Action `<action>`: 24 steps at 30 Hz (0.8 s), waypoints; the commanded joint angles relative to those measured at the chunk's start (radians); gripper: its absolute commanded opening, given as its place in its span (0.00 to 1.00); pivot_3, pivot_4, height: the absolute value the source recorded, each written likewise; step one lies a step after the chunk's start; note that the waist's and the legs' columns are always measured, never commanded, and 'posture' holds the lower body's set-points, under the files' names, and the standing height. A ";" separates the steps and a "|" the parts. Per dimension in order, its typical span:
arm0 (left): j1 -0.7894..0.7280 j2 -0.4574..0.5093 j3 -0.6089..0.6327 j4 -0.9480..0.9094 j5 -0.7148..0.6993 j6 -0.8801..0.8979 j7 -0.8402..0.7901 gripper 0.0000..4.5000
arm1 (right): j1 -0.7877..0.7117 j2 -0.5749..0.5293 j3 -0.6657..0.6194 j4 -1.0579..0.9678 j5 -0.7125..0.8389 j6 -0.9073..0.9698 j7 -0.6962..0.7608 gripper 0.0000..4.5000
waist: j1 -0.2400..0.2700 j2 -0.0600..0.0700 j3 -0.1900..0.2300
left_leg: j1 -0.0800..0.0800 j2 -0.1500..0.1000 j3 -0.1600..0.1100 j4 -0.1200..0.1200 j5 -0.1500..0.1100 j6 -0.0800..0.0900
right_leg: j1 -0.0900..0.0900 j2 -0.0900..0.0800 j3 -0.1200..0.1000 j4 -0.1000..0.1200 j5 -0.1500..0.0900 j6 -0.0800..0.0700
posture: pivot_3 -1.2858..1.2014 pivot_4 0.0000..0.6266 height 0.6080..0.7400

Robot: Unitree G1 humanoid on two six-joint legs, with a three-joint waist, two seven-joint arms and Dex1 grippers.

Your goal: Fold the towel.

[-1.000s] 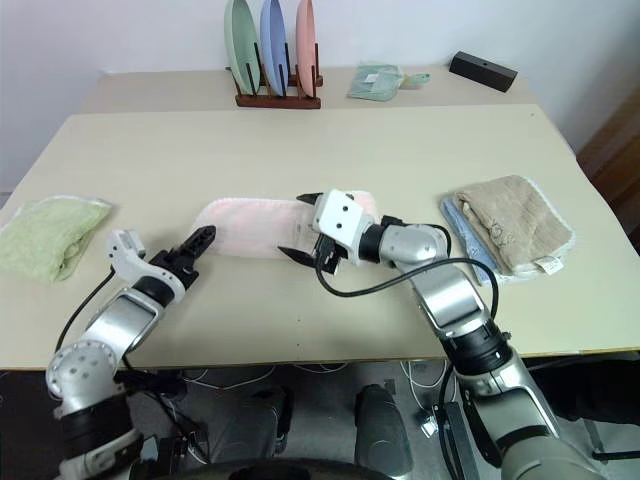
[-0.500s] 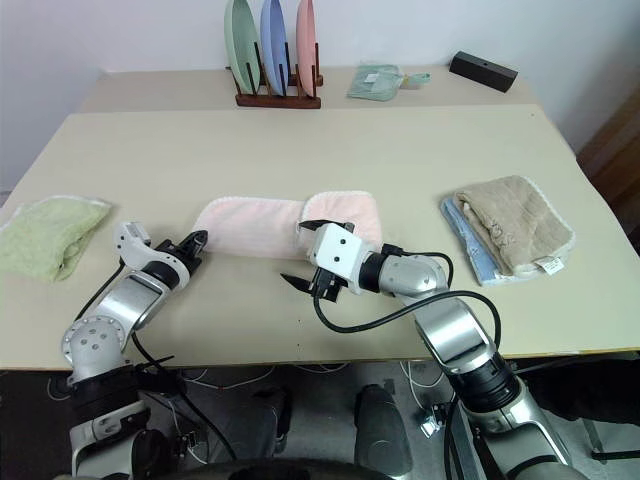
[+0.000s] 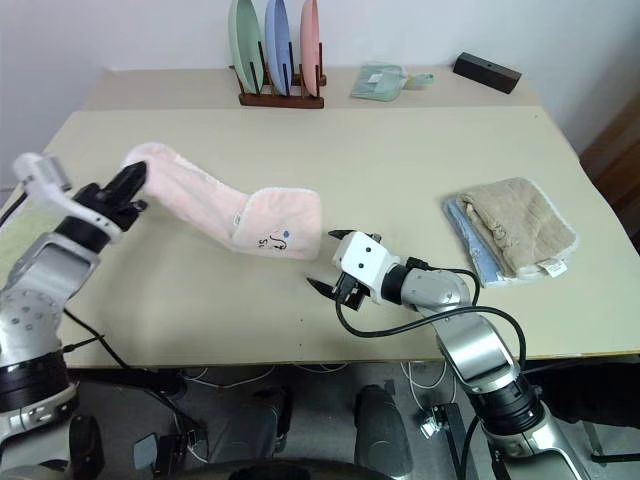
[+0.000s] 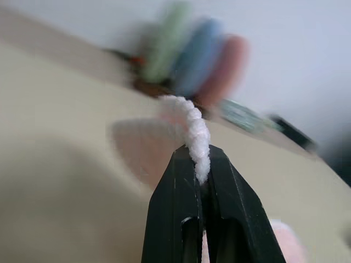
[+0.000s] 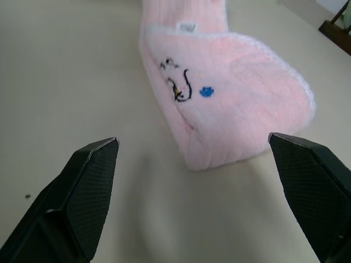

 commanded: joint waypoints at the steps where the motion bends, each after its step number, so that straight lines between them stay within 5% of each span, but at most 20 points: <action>1: -0.062 0.001 -0.193 -0.111 0.069 0.016 -0.108 0.01 | 0.001 0.016 -0.018 -0.033 0.013 -0.004 -0.018 1.00 | -0.002 0.000 0.000 | 0.000 0.000 0.000 0.000 0.000 0.000 | 0.000 0.000 0.000 0.000 0.000 0.000 | 0.52 0.24 1.00; 8: -0.122 -0.018 -0.546 -0.021 0.374 -0.011 -0.202 0.01 | 0.014 0.015 -0.025 -0.041 -0.002 0.001 -0.043 1.00 | -0.018 0.000 0.000 | 0.001 0.001 0.001 -0.002 0.000 0.000 | -0.001 0.001 0.001 0.001 0.002 0.003 | 0.52 0.24 1.00; 16: -0.145 -0.057 -0.565 0.079 0.471 0.013 -0.262 0.01 | 0.030 0.011 -0.023 -0.049 -0.009 0.003 -0.063 1.00 | -0.012 0.000 0.000 | 0.000 0.001 0.000 -0.001 0.000 0.000 | -0.001 0.001 0.001 0.000 0.002 0.004 | 0.52 0.24 1.00; 20: -0.116 -0.060 -0.522 0.046 0.428 0.041 -0.318 0.28 | 0.012 0.017 -0.020 -0.032 -0.014 -0.001 -0.069 1.00 | -0.013 0.000 0.000 | 0.000 0.001 0.000 -0.001 0.000 0.000 | -0.001 0.001 0.001 0.001 0.002 0.004 | 0.52 0.24 1.00; 24: -0.052 -0.006 -0.376 -0.077 0.282 0.047 -0.443 0.74 | -0.015 -0.003 -0.052 -0.016 -0.003 0.010 -0.058 1.00 | -0.021 0.001 0.000 | 0.000 0.001 0.000 -0.002 0.000 0.000 | -0.002 0.001 0.001 0.001 0.002 0.004 | 0.52 0.24 1.00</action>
